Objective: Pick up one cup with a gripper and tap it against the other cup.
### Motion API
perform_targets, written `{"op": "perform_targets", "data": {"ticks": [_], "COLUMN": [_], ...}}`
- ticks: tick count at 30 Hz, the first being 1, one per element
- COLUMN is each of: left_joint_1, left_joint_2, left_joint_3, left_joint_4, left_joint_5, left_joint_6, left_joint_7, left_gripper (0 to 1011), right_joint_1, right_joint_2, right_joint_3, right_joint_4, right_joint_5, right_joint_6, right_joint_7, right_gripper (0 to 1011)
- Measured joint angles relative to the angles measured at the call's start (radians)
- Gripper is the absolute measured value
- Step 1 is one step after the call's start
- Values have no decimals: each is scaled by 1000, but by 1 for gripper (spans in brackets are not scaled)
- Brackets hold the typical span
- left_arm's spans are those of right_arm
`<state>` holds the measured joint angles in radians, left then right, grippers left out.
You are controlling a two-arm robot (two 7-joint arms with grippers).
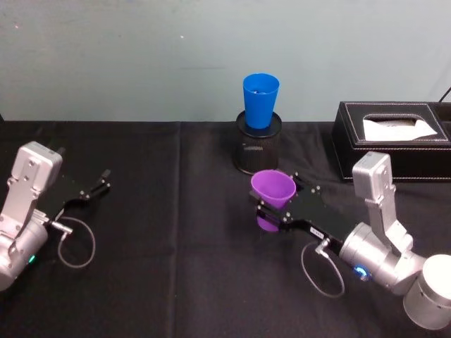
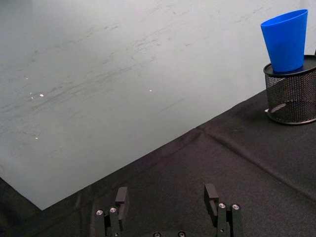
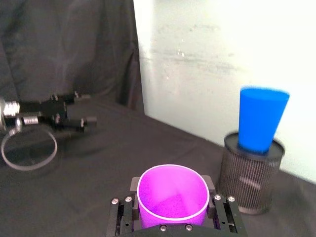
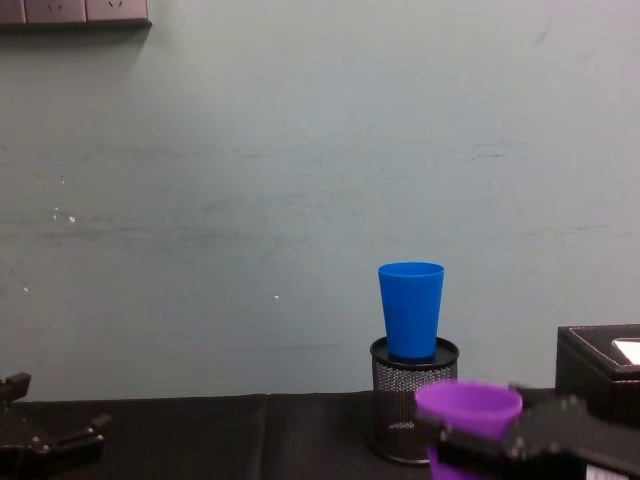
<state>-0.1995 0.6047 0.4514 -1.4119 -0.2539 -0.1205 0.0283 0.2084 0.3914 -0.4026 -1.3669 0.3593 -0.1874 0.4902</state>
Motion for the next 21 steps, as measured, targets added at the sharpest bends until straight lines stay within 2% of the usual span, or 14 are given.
{"op": "perform_targets", "data": {"ticks": [4, 11, 21], "left_joint_1": [0, 0, 0], "left_joint_2": [0, 0, 0], "left_joint_3": [0, 0, 0], "left_joint_4": [0, 0, 0], "left_joint_5": [0, 0, 0], "left_joint_6": [0, 0, 0], "left_joint_7": [0, 0, 0], "left_gripper": [1000, 1000, 1000], "right_joint_1": [3, 18, 35], "right_joint_2": [19, 35, 43], "right_joint_3": [23, 43, 49], "right_joint_4": [-90, -183, -244], "right_joint_5": [17, 51, 80], "right_joint_6": [77, 164, 219], "right_joint_7": [-1, -9, -35], "right_gripper": [735, 736, 736]}}
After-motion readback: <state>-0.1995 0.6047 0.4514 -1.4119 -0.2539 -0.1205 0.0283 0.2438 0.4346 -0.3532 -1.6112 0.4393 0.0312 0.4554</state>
